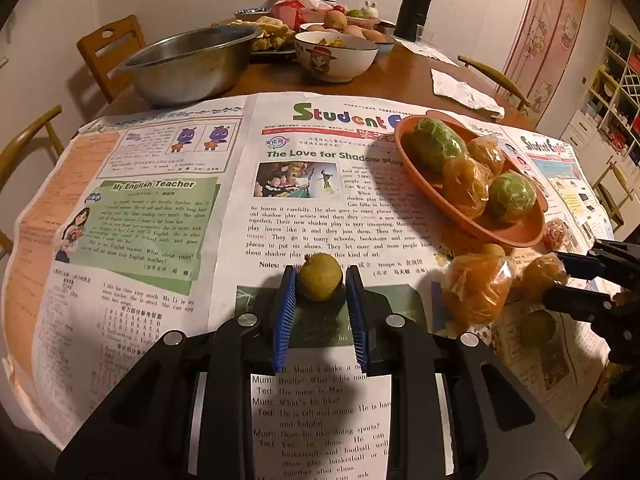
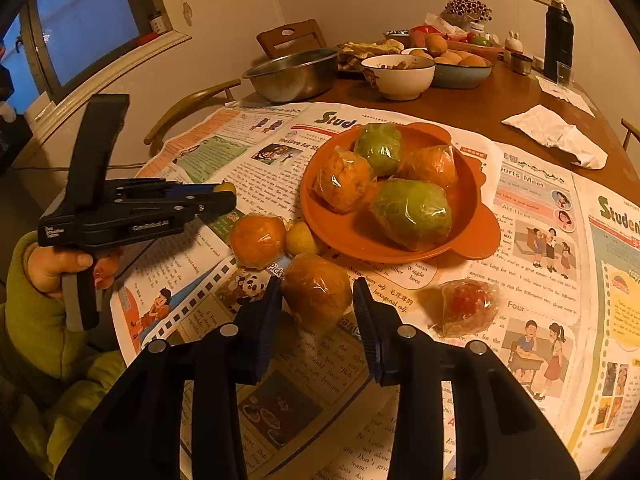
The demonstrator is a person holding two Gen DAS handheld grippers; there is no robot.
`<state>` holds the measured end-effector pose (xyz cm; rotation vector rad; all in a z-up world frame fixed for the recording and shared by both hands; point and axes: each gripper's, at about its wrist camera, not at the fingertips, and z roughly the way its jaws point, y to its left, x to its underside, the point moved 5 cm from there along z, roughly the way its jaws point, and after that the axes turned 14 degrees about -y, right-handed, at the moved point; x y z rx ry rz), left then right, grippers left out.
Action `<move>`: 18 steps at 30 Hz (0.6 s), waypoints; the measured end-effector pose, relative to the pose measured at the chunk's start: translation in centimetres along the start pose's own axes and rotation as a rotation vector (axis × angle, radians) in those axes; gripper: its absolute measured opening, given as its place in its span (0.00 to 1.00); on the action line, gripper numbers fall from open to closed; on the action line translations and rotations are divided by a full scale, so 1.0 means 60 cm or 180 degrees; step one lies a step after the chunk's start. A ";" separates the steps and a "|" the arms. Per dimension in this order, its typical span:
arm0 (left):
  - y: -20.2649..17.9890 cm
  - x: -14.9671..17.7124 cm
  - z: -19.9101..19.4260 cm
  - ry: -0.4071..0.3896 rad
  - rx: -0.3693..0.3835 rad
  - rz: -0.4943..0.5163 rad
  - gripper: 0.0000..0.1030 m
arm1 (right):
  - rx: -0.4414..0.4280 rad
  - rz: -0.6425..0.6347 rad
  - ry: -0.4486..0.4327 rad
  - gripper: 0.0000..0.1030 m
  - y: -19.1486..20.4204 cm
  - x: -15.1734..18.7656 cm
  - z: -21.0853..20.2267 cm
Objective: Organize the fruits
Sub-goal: 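Close the left tool on a small brown round fruit while the right tool grasps a wrapped orange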
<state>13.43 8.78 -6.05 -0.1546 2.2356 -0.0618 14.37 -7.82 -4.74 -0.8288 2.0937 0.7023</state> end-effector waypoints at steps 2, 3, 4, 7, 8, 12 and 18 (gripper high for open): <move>0.000 -0.002 0.003 -0.0003 -0.0005 0.0012 0.15 | -0.0003 0.0003 -0.0022 0.34 0.000 -0.002 -0.004; 0.000 -0.004 0.004 -0.0003 -0.0002 0.0006 0.15 | 0.0000 0.0001 -0.0032 0.34 -0.001 -0.002 -0.006; 0.000 -0.004 0.004 -0.0002 0.0005 0.0007 0.15 | 0.0007 0.0003 -0.0044 0.34 -0.001 -0.003 -0.008; -0.001 -0.009 -0.001 -0.0032 0.0049 -0.0026 0.15 | 0.0020 0.0009 -0.0092 0.33 -0.004 -0.007 -0.017; -0.003 -0.011 -0.004 -0.0047 0.0066 -0.0016 0.15 | 0.0025 0.0012 -0.0114 0.33 -0.006 -0.009 -0.020; -0.016 -0.027 -0.019 -0.0134 0.0152 -0.0014 0.15 | 0.0053 0.0007 -0.0178 0.33 -0.009 -0.017 -0.030; -0.047 -0.052 -0.030 -0.0224 0.0283 0.0070 0.15 | 0.0091 -0.0010 -0.0260 0.30 -0.017 -0.030 -0.043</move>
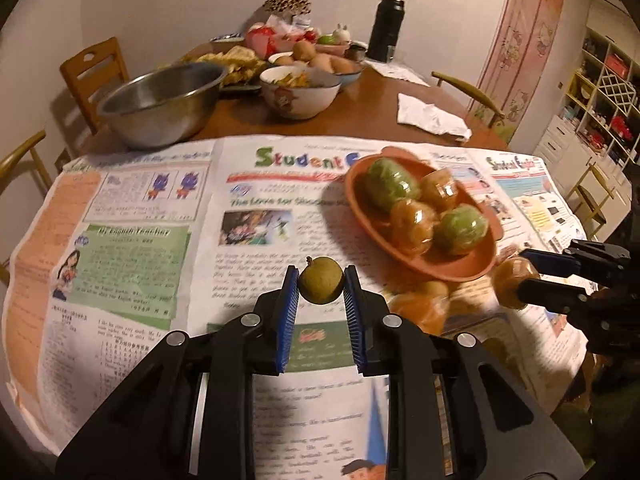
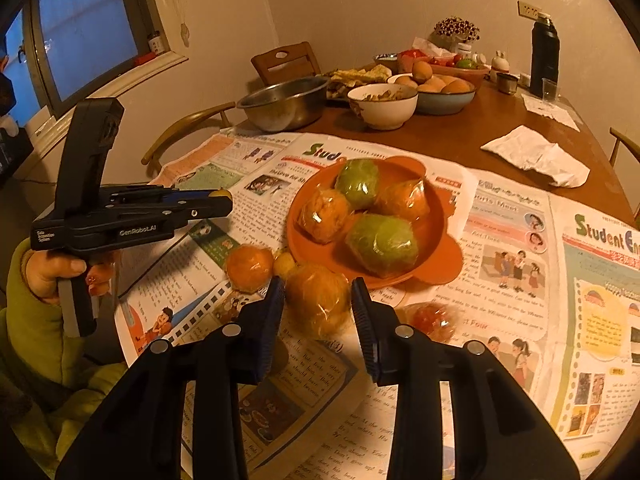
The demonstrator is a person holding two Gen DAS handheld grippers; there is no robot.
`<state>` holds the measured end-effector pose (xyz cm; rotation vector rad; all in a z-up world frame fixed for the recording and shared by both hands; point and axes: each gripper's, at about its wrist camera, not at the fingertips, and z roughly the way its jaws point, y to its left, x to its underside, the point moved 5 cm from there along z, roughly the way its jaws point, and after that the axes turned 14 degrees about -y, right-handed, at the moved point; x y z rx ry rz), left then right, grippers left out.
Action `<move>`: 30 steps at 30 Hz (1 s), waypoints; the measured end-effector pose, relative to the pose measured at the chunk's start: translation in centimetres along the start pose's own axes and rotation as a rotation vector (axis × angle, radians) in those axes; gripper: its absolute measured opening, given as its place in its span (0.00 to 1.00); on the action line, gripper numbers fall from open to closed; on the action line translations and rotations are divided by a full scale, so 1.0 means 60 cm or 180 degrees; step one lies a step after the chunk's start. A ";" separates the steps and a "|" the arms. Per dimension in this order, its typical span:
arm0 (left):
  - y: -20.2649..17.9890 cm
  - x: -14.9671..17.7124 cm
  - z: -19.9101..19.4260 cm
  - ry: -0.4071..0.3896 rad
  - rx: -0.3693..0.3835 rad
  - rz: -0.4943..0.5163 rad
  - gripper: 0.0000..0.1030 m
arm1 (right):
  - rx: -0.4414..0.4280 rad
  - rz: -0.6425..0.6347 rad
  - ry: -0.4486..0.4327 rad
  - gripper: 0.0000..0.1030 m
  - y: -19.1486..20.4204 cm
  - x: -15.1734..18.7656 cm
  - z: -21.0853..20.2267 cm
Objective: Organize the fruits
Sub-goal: 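Close the left tool on a small brown round fruit while the right tool grasps a wrapped orange, then carry the small fruit with the left tool over the plate while the right tool carries its orange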
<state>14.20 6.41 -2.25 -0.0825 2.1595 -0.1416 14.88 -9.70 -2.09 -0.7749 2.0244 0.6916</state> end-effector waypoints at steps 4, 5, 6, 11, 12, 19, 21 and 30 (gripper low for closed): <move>-0.016 -0.011 0.008 -0.0011 0.0041 0.0056 0.15 | 0.0034 -0.0034 -0.0032 0.25 -0.011 -0.010 0.002; -0.018 -0.011 0.011 -0.0005 0.0042 0.0055 0.15 | 0.0043 -0.0038 -0.0019 0.25 -0.015 -0.010 0.004; -0.018 -0.011 0.016 0.0009 0.0040 0.0049 0.15 | 0.0045 -0.0027 0.0002 0.25 -0.018 -0.008 0.006; -0.021 -0.007 0.019 0.0031 0.0058 0.0046 0.15 | -0.0006 0.0047 0.0121 0.25 -0.025 0.018 0.013; -0.021 -0.008 0.020 0.0033 0.0059 0.0045 0.15 | -0.0010 0.0064 0.0129 0.25 -0.025 0.023 0.012; -0.019 -0.007 0.021 0.0032 0.0054 0.0035 0.15 | 0.0019 0.0012 0.0155 0.33 -0.020 0.049 -0.001; -0.020 -0.007 0.021 0.0031 0.0057 0.0032 0.15 | 0.0067 -0.0032 0.0147 0.38 -0.022 0.052 -0.007; -0.023 -0.009 0.019 0.0024 0.0068 0.0057 0.15 | 0.0092 -0.0053 0.0291 0.40 -0.028 0.080 -0.007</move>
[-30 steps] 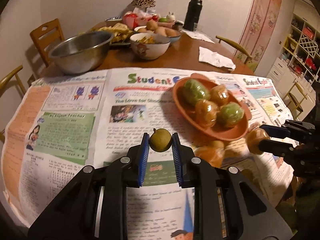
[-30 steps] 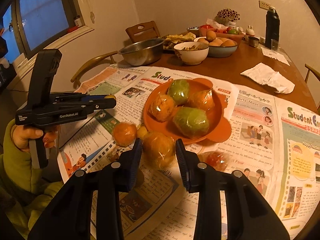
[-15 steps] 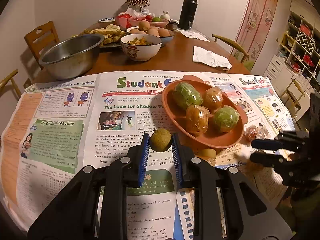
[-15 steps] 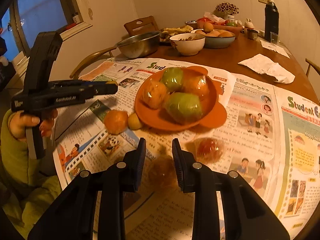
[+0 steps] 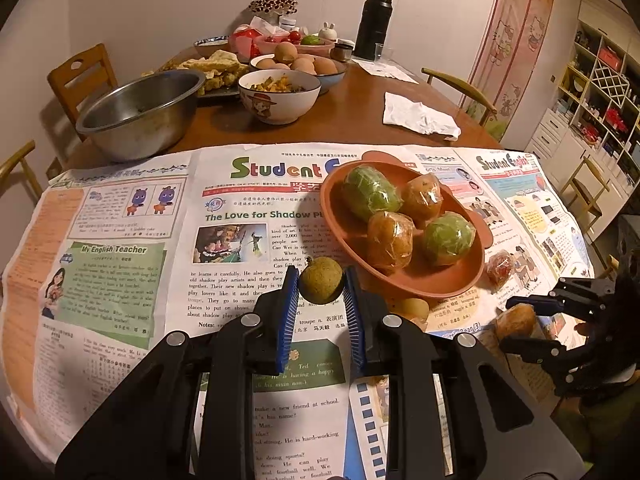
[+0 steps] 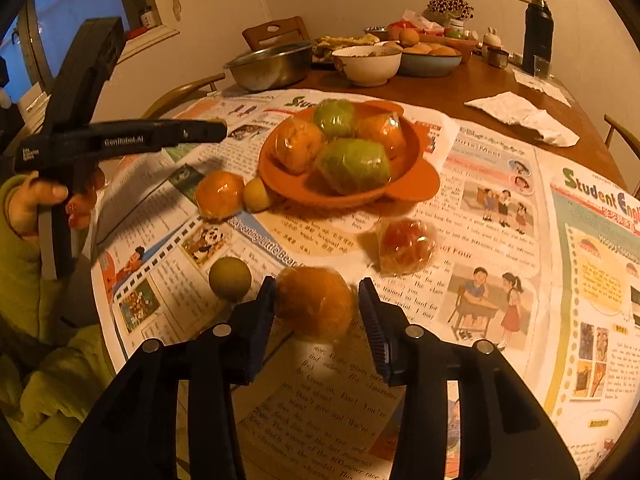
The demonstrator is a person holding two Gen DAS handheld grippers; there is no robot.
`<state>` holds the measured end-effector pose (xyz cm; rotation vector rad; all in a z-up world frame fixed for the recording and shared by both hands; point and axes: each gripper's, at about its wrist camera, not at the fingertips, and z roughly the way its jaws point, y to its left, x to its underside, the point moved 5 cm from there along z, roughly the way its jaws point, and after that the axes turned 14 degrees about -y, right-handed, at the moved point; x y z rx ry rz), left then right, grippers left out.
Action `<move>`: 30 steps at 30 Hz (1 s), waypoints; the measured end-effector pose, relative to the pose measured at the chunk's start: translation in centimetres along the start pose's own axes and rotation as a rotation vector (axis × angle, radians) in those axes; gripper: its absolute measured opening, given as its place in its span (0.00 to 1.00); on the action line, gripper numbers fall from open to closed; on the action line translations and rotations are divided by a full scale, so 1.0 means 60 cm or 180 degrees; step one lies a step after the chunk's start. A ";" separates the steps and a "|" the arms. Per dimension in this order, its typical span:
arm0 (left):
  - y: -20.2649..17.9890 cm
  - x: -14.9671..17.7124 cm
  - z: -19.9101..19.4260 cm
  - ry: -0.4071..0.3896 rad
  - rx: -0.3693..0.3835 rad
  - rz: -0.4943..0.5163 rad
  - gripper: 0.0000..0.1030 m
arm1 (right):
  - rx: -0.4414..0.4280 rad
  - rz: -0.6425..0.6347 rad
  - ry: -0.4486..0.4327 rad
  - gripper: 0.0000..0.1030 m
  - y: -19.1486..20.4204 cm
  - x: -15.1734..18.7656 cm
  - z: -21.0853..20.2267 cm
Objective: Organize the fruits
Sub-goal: 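Carry the small fruit with the left tool over the plate while the right tool carries its orange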
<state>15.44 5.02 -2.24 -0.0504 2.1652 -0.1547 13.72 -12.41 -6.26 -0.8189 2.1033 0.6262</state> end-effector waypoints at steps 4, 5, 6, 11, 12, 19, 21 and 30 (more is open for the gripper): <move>-0.004 -0.006 0.001 -0.0003 0.0001 0.0018 0.15 | -0.0016 -0.0003 -0.0006 0.37 -0.001 -0.001 0.000; -0.004 -0.007 0.002 -0.0005 0.0001 0.0023 0.15 | -0.0014 0.0000 -0.0012 0.37 -0.001 -0.002 -0.001; -0.006 -0.010 0.002 -0.0007 0.0004 0.0034 0.15 | -0.0009 0.0000 -0.0029 0.37 -0.002 -0.005 -0.003; -0.014 -0.026 0.005 -0.0036 0.0025 0.0087 0.15 | -0.0008 -0.0018 -0.0177 0.37 -0.006 -0.032 -0.020; -0.017 -0.031 0.007 -0.0044 0.0033 0.0101 0.15 | -0.0012 -0.0032 -0.0215 0.37 -0.008 -0.042 -0.024; -0.034 -0.057 0.029 -0.0040 0.0096 0.0176 0.15 | 0.0033 -0.0083 -0.0398 0.37 -0.027 -0.100 -0.025; -0.039 -0.061 0.038 -0.0023 0.0115 0.0188 0.15 | 0.0050 -0.0096 -0.0427 0.37 -0.033 -0.116 -0.019; -0.040 -0.065 0.080 0.0088 0.0160 0.0182 0.15 | 0.0101 -0.0073 -0.0460 0.37 -0.066 -0.160 0.018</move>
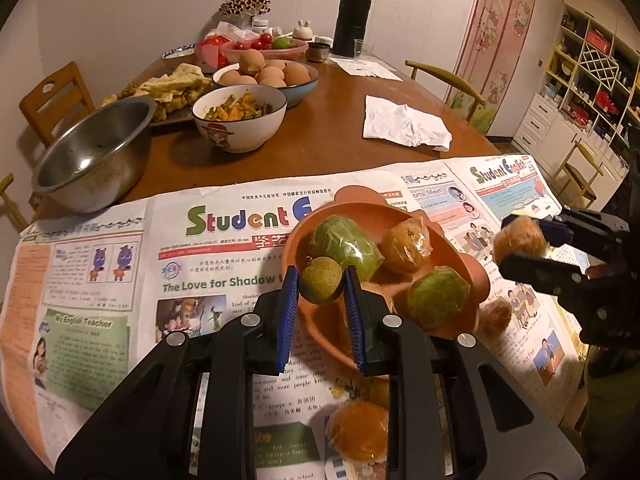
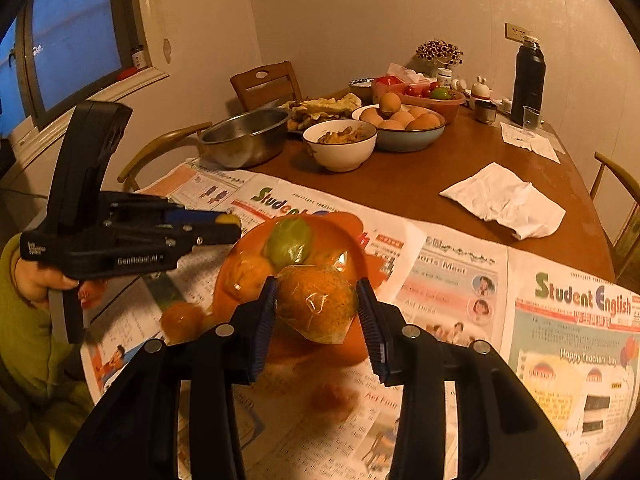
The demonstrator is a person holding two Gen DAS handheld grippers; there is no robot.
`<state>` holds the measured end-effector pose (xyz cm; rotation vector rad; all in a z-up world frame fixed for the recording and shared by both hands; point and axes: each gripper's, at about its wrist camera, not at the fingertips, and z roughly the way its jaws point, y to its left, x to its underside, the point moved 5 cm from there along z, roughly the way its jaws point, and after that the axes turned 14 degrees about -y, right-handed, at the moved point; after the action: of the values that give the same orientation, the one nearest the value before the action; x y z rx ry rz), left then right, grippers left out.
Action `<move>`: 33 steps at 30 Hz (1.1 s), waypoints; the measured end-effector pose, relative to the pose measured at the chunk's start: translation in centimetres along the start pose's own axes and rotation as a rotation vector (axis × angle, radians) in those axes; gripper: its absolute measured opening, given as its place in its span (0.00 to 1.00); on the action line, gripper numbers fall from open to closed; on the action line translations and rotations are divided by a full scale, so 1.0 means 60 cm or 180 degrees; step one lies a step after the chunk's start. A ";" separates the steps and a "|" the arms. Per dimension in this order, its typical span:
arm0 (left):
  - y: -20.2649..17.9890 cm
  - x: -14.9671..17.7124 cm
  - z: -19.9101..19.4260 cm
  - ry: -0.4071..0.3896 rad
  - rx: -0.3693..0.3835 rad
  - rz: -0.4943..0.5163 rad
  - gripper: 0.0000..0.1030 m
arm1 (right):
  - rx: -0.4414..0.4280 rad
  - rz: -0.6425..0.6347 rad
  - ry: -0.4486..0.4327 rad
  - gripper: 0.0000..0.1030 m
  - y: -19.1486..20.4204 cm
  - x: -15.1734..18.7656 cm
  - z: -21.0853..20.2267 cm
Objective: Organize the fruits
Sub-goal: 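Carry the small fruit with the left tool over the plate while the right tool carries its orange, then lower the small fruit into the plate and open the left tool while the right tool releases its orange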
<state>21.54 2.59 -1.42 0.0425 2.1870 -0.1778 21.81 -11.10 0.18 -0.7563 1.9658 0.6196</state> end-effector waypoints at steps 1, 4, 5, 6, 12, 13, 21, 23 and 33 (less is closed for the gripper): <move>0.000 0.000 0.003 0.0007 0.0008 0.0001 0.15 | 0.0005 0.0003 0.0005 0.37 -0.002 -0.001 0.004; -0.001 0.001 0.011 0.0033 0.0025 0.0003 0.15 | 0.0015 0.0020 0.0033 0.37 -0.010 -0.003 0.020; -0.001 0.002 0.013 0.0040 0.0027 0.0001 0.15 | 0.0013 0.0031 0.0044 0.37 -0.012 -0.003 0.025; -0.001 0.003 0.017 0.0055 0.0033 -0.0001 0.15 | 0.0018 0.0039 0.0047 0.37 -0.012 -0.001 0.027; 0.005 0.005 0.029 0.0095 0.0042 -0.0030 0.15 | 0.0041 0.0085 0.0086 0.37 -0.021 0.006 0.044; 0.005 0.005 0.031 0.0097 0.0044 -0.0030 0.15 | 0.0053 0.0093 0.0093 0.37 -0.023 0.007 0.047; 0.004 0.008 0.039 0.0114 0.0067 -0.0031 0.15 | 0.0076 0.0130 0.0144 0.37 -0.027 0.015 0.063; 0.004 0.008 0.039 0.0117 0.0067 -0.0031 0.15 | 0.0073 0.0132 0.0149 0.37 -0.026 0.017 0.065; 0.003 0.008 0.039 0.0111 0.0070 -0.0027 0.15 | 0.0082 0.0124 0.0188 0.39 -0.021 0.021 0.077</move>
<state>23.17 2.44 -3.15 0.0491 2.2203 -0.2073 24.86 -9.19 -3.22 -0.7295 2.0430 0.6001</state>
